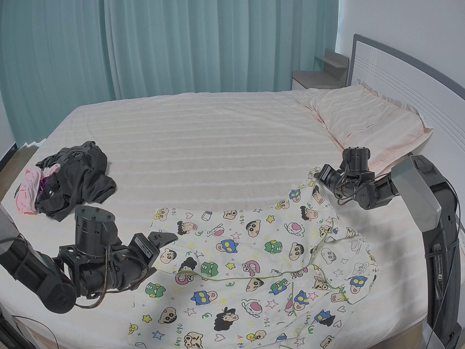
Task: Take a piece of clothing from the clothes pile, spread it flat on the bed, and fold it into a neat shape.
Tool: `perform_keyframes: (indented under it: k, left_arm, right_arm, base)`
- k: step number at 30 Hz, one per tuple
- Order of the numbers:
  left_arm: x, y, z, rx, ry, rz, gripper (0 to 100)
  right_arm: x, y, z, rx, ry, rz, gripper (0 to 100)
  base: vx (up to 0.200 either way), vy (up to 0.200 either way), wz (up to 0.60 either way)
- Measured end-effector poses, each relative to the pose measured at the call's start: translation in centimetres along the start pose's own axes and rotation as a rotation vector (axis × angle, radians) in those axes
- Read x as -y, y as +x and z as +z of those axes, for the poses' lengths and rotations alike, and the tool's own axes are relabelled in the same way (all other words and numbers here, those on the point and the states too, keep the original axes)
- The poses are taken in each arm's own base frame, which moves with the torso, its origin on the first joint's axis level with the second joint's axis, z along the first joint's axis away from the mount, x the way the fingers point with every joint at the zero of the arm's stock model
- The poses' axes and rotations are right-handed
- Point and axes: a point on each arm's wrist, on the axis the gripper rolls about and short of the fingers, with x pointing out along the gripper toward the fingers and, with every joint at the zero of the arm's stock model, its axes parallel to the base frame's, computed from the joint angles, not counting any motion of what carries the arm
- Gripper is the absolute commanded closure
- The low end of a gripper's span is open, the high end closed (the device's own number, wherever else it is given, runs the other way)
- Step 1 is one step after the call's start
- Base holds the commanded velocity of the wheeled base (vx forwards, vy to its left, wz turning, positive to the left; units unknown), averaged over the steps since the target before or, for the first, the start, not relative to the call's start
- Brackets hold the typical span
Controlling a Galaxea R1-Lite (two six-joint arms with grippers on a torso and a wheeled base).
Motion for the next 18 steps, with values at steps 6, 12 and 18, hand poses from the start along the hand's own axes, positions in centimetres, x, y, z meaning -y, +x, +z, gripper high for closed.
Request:
perform_keyframes:
  k: [6,12,18]
  left_arm:
    - [0.0,0.0,0.0,0.001,0.000,0.000,0]
    - [0.0,0.0,0.1,0.002,-0.001,-0.002,0]
    - [0.0,0.0,0.0,0.003,-0.001,-0.002,0]
  right_arm:
    - [0.3,0.0,-0.4,-0.011,-0.001,-0.009,0]
    - [1.6,-0.5,-0.7,-0.044,0.008,-0.041,0]
    - [2.9,-0.7,-1.4,-0.093,0.023,-0.060,0]
  base:
    - [0.000,0.000,0.00]
    - [0.000,0.000,0.00]
    - [0.000,0.000,0.00]
